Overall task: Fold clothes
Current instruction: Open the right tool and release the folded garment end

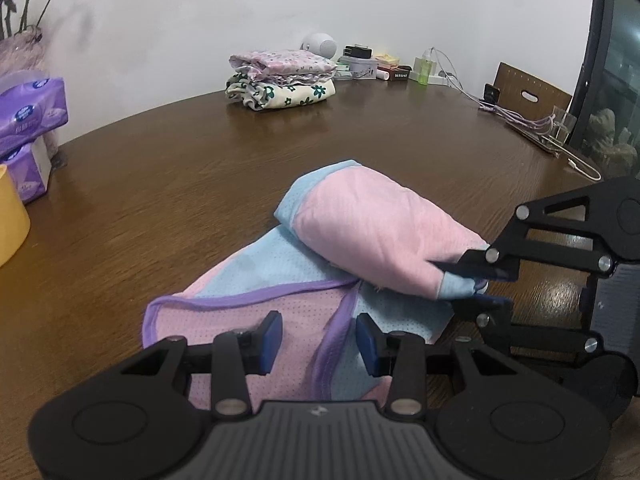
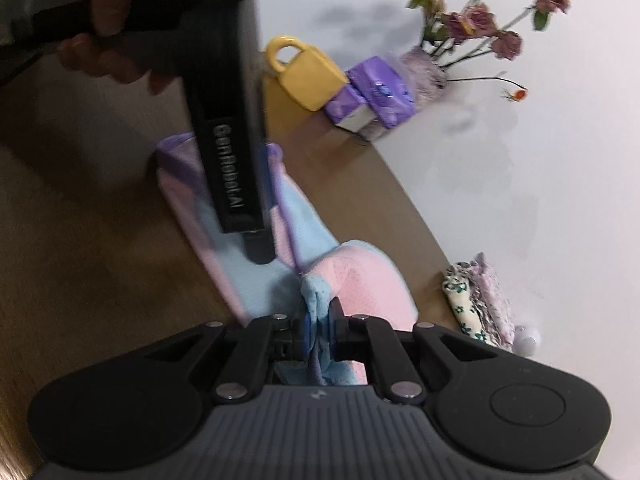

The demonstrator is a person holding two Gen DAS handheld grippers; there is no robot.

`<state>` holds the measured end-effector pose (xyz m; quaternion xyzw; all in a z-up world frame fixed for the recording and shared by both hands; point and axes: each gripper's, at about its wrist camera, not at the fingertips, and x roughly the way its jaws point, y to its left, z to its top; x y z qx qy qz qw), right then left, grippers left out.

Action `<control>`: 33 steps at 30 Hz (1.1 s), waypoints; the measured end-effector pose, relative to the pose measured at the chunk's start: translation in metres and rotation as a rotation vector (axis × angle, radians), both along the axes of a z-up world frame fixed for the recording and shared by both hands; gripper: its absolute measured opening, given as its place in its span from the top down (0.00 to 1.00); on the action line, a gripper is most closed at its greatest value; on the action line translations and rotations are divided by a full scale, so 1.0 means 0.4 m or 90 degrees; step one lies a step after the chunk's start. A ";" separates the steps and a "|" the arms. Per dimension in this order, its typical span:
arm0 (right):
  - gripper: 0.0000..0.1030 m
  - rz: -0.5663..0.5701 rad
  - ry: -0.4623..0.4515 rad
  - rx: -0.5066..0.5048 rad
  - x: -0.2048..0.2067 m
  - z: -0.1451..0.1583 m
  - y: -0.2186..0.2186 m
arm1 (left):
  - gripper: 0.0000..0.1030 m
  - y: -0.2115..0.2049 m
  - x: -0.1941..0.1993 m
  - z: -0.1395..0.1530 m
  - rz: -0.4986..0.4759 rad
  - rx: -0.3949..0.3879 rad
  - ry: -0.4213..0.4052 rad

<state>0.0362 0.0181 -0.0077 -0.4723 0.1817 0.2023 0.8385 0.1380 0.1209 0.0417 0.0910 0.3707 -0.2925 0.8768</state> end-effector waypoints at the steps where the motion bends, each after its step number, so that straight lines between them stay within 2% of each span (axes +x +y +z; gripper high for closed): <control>1: 0.93 0.004 0.001 -0.007 0.000 -0.002 0.001 | 0.62 0.001 -0.001 -0.001 -0.001 0.000 0.000; 5: 0.92 0.014 0.010 -0.021 0.000 -0.008 0.006 | 0.62 0.004 -0.001 0.000 0.001 -0.004 0.001; 6: 0.88 0.015 0.013 -0.018 -0.002 -0.007 0.006 | 0.61 0.006 -0.002 0.001 0.003 -0.005 0.004; 8: 0.75 0.018 0.030 0.006 -0.007 0.004 -0.002 | 0.56 0.018 -0.006 0.012 0.010 -0.018 0.000; 10: 0.57 0.022 0.071 0.079 -0.014 0.044 -0.033 | 0.55 0.032 -0.011 0.026 0.020 -0.036 -0.008; 13: 0.49 -0.002 0.170 0.265 0.003 0.127 -0.125 | 0.52 0.046 -0.017 0.053 0.040 -0.067 -0.021; 14: 0.49 -0.026 0.196 0.323 0.018 0.145 -0.162 | 0.52 0.042 -0.017 0.060 0.044 -0.076 -0.025; 17: 0.49 -0.116 0.225 0.456 0.068 0.162 -0.261 | 0.52 0.016 -0.015 0.075 0.048 -0.101 -0.031; 18: 0.52 -0.147 0.232 0.492 0.084 0.160 -0.289 | 0.52 0.002 -0.011 0.076 0.046 -0.107 -0.030; 21: 0.70 -0.213 0.280 0.575 0.130 0.137 -0.348 | 0.55 -0.041 -0.001 0.074 0.039 -0.118 -0.028; 22: 0.74 -0.227 0.299 0.593 0.144 0.127 -0.356 | 0.57 -0.050 0.000 0.071 0.037 -0.118 -0.027; 23: 0.75 -0.235 0.312 0.602 0.151 0.115 -0.360 | 0.60 -0.061 0.002 0.068 0.036 -0.116 -0.027; 28: 0.75 -0.233 0.332 0.603 0.153 0.067 -0.366 | 0.65 -0.088 0.008 0.031 0.056 -0.080 -0.010; 31: 0.75 -0.220 0.333 0.616 0.143 0.067 -0.375 | 0.65 -0.081 0.006 0.030 0.076 -0.098 -0.007; 33: 0.75 -0.213 0.325 0.634 0.144 0.081 -0.389 | 0.65 -0.078 0.005 0.051 0.088 -0.116 -0.028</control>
